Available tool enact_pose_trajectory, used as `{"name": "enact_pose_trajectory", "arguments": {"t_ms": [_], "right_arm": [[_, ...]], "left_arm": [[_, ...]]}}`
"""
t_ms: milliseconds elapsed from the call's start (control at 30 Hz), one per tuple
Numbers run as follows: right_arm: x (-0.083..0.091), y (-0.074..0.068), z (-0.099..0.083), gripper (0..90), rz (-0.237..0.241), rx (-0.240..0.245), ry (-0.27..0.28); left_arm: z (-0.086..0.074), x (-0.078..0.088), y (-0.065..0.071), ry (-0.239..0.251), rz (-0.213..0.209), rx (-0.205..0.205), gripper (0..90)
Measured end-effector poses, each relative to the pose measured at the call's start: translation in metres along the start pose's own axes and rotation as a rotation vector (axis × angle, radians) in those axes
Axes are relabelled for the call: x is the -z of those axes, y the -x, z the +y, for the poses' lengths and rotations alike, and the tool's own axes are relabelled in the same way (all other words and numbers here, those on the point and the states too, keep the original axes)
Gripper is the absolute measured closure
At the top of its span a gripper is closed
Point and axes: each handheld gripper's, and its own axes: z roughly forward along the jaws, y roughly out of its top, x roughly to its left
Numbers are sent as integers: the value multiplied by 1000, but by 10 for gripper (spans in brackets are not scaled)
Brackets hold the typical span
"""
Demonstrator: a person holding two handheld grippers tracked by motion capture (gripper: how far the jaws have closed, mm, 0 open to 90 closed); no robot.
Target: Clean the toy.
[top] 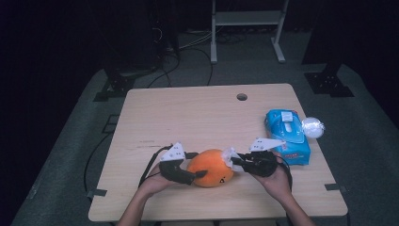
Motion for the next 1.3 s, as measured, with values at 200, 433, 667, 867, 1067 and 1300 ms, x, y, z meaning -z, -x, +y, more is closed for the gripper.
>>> {"name": "enact_pose_trajectory", "arguments": {"t_ms": [200,433,667,867,1067,1300], "right_arm": [[-1,-12,10,771,39,20,48],[-8,-18,5,775,82,77,-10],[-13,-25,4,775,104,128,-38],[-14,-23,3,771,100,127,-54],[-9,-13,5,771,88,63,-30],[6,-4,14,774,40,12,70]], "left_arm": [[3,-1,3,-15,-7,-2,240],[15,2,7,-43,-32,1,129],[16,1,2,-18,-45,53,93],[4,-12,-3,-57,-72,140,84],[11,-11,1,0,-17,61,339],[15,-28,14,66,81,-109,300]]}}
